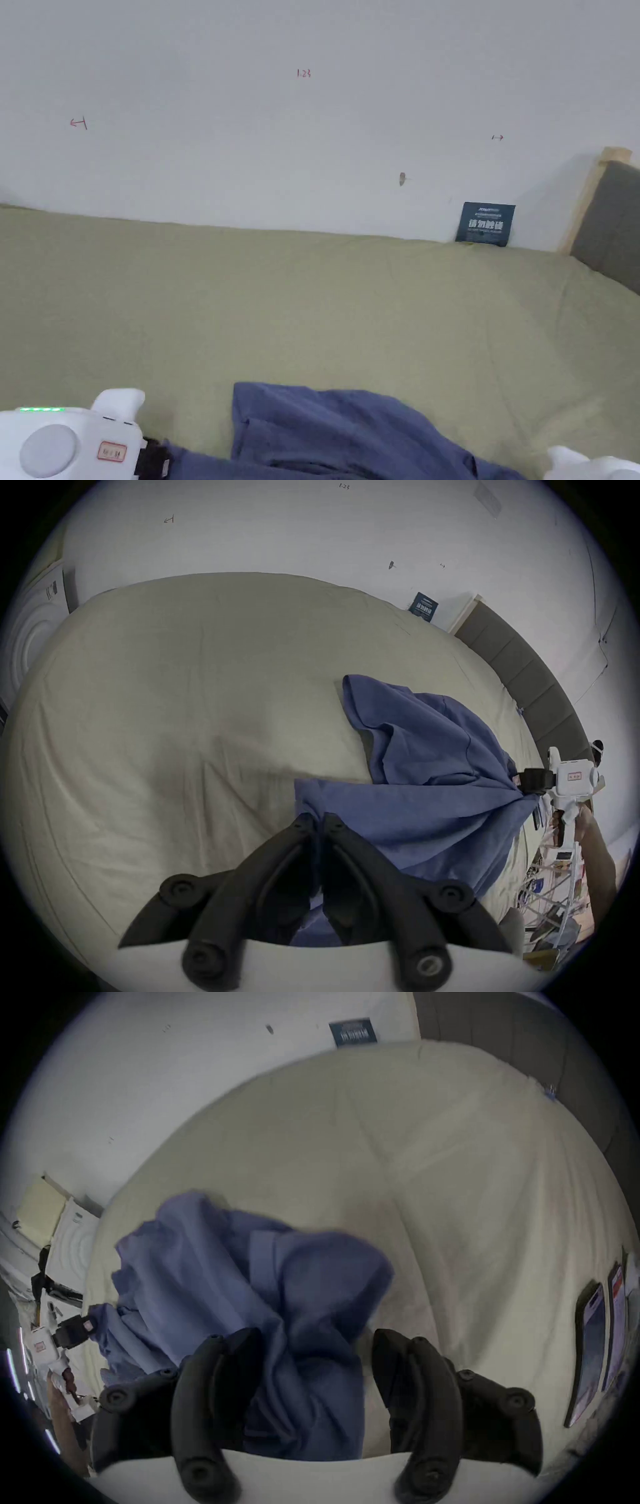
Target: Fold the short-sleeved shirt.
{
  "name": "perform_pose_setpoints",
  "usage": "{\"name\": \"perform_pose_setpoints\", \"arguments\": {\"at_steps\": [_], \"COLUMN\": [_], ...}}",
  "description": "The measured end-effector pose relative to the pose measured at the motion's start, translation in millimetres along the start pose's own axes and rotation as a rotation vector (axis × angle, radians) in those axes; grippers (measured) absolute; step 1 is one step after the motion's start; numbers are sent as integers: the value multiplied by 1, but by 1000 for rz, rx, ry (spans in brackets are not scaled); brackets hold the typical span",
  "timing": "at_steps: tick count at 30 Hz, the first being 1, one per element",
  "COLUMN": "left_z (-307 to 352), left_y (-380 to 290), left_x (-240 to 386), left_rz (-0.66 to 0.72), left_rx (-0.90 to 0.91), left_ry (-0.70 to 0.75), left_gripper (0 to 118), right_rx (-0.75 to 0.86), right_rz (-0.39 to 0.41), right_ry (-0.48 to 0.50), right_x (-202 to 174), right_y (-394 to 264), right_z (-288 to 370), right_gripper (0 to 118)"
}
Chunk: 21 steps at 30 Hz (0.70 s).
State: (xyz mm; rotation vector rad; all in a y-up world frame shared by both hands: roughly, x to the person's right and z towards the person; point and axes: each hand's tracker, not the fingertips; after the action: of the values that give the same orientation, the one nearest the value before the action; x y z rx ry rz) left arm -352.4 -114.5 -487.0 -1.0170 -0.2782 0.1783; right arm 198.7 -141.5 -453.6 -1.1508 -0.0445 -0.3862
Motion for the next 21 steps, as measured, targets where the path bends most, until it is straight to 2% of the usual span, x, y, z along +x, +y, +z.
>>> {"name": "perform_pose_setpoints", "arguments": {"at_steps": [1, 2, 4, 6, 12, 21], "left_z": [1, 3, 10, 22, 73, 139], "left_y": [0, 0, 2, 5, 28, 70], "left_x": [-2, -4, -7, -10, -8, 10], "left_rz": [15, 32, 54, 56, 31, -56], "left_rx": [8, 22, 64, 115, 235, 367], "left_ry": [-7, -13, -28, -24, -58, -25], "left_gripper": [3, 3, 3, 3, 3, 3], "right_rx": [21, 62, 122, 180, 371, 477], "right_rz": [0, 25, 58, 113, 87, 187], "right_ry": [24, 56, 23, 33, 181, 210], "right_x": [-2, -4, -12, -21, -36, -79], "right_y": [-1, -1, -3, -6, 7, 37], "right_z": [2, 7, 17, 30, 84, 136], "right_gripper": [41, 7, 7, 7, 7, 7]}}
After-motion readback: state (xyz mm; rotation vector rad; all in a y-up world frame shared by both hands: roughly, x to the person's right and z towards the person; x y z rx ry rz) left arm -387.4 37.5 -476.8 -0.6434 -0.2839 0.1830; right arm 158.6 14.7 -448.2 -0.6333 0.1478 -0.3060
